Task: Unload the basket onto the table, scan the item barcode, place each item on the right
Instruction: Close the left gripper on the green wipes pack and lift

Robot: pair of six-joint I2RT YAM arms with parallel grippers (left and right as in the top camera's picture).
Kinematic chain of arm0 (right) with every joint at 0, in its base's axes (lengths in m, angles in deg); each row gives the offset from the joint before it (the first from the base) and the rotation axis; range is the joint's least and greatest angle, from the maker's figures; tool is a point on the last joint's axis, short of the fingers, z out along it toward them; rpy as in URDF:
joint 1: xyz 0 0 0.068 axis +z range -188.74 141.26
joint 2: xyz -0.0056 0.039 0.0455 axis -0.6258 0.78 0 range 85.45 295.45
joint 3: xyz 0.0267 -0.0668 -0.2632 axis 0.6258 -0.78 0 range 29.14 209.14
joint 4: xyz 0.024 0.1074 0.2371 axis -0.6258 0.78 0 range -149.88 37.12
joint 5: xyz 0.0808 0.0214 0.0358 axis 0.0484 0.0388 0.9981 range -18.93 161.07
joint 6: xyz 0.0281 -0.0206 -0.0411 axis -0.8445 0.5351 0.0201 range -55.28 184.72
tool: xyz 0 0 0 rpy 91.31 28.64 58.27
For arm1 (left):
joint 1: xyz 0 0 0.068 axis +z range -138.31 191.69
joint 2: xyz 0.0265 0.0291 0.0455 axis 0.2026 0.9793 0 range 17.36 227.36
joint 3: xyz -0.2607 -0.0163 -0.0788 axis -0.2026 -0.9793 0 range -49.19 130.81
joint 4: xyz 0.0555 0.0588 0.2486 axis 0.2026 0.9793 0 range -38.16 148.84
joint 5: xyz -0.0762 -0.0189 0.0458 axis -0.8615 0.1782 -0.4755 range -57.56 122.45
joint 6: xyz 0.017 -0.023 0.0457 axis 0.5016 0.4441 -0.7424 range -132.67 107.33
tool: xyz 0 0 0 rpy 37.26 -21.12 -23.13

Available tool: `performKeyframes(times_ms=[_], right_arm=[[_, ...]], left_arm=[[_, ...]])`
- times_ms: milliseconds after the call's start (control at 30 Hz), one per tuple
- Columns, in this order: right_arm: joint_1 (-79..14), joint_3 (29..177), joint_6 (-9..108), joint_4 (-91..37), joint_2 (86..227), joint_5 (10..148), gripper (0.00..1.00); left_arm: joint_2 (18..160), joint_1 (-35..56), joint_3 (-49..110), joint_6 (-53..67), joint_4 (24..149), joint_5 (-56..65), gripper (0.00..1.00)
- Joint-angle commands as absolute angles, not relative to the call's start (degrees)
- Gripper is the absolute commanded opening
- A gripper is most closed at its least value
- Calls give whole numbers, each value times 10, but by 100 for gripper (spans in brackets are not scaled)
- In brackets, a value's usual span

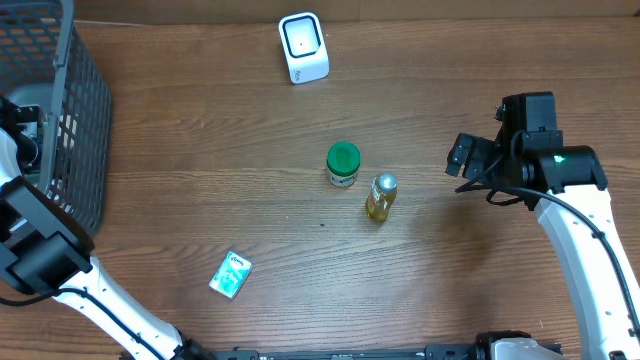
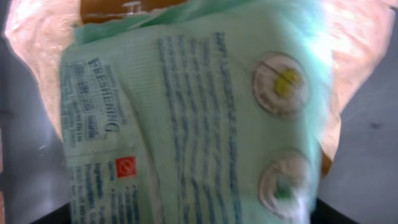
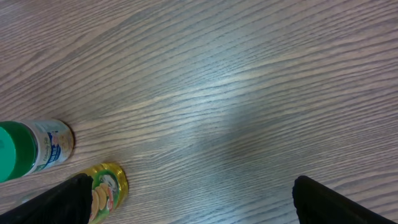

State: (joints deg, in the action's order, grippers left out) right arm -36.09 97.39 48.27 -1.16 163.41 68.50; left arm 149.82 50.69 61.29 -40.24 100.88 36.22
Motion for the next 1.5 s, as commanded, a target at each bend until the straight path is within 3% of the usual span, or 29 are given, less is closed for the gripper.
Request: performKeyframes(times_ms=[0,400,700,1033,1467], right_arm=[[-362,986,486,-12,1631,680,100],[-362,986,486,-12,1631,680,100],[-362,986,486,-12,1631,680,100],[-362,986,486,-12,1631,680,100],[-362,986,486,-12,1631,680,100]], left_arm=[[1527,508,615,-407,1015,389,69],[1519,510,674,-327,1051,388,36],[1481,510,812,-259,1111,388,32],[1350,491,869,-183,1111,381,33],[1161,356,869,-107,1161,354,34]])
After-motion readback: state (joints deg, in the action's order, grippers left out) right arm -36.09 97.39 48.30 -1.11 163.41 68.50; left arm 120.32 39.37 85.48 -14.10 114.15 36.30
